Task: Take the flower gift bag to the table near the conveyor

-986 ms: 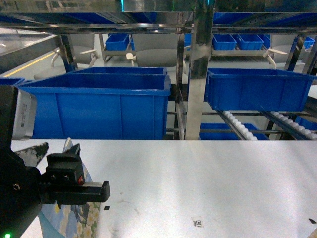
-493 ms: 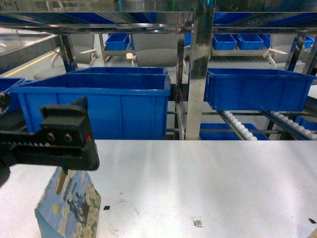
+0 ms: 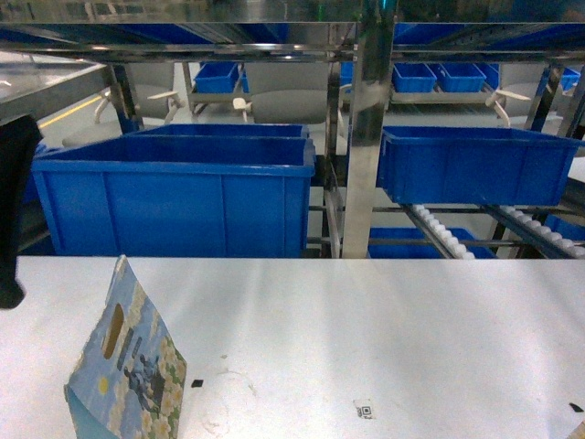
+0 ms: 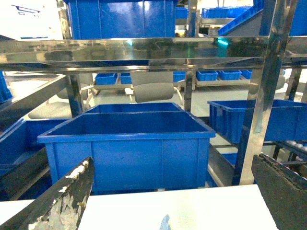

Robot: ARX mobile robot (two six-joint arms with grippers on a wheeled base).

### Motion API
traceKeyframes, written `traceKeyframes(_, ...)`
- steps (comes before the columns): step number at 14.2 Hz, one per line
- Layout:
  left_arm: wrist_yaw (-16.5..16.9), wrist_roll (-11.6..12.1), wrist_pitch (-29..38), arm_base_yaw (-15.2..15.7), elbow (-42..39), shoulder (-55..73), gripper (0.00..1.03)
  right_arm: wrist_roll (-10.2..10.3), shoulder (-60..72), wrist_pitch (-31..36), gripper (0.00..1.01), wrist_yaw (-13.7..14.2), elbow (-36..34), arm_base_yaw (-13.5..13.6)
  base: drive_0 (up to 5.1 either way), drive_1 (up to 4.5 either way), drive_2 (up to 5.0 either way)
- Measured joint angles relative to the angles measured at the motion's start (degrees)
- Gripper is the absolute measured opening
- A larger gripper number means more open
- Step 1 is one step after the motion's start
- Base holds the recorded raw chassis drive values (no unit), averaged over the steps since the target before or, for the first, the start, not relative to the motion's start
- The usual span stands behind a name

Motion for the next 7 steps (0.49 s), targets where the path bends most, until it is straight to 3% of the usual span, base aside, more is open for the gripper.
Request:
traceKeyframes(3, 2.40, 0.22, -14.49, 3.21, -3.87, -16.52, 0.98, 0.00, 0.00, 0.00, 0.98, 0.02, 0.00, 0.00, 0.0, 0.00, 0.0)
traceKeyframes(6, 1.49, 0.90, -36.35, 5.49, -5.03, -37.18, 0.98, 0.00, 0.00, 0.00, 0.98, 0.00, 0.00, 0.00, 0.0, 0.00, 0.0)
traceKeyframes(7, 1.99, 0.83, -38.86, 5.81, -5.14, -40.22, 0.98, 0.00, 0.00, 0.00, 0.98, 0.00, 0.00, 0.00, 0.0, 0.00, 0.0)
